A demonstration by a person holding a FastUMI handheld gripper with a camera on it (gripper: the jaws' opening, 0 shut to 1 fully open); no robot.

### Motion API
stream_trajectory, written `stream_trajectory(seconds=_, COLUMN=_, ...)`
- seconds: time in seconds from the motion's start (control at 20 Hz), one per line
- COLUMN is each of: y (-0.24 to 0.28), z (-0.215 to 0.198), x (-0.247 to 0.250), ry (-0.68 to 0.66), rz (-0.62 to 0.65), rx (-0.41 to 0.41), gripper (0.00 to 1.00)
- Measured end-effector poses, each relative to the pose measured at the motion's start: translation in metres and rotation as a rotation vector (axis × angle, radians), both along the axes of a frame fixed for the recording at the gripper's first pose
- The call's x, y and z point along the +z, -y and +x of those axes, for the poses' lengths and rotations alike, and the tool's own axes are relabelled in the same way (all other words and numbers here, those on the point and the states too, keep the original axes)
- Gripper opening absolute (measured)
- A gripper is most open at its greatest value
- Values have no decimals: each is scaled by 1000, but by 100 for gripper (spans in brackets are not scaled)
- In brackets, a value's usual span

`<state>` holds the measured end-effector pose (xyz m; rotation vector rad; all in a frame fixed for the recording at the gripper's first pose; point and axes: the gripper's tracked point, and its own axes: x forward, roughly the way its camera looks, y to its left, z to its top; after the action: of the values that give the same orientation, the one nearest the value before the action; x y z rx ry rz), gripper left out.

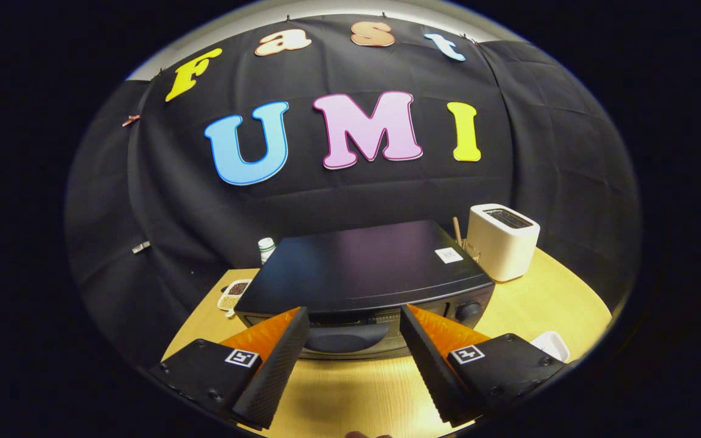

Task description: Open the toaster oven, put the food inside, and close the toaster oven door.

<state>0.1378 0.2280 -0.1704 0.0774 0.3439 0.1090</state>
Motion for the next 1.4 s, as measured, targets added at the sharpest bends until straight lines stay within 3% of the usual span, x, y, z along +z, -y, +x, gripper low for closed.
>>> stream_trajectory(seconds=0.35, y=-9, z=27, x=-22, ry=-1, rz=-46, rx=-19, gripper=98)
stream_trajectory(seconds=0.6, y=-9, z=18, x=-27, ry=-6, rz=-108, rx=12, gripper=99)
stream_trajectory(seconds=1.1, y=-3, z=-32, x=-47, ry=-52, rz=-116, rx=32, gripper=99)
stream_trajectory(seconds=1.4, y=3, z=-73, x=-85, ry=-128, rz=-153, rx=50, gripper=99)
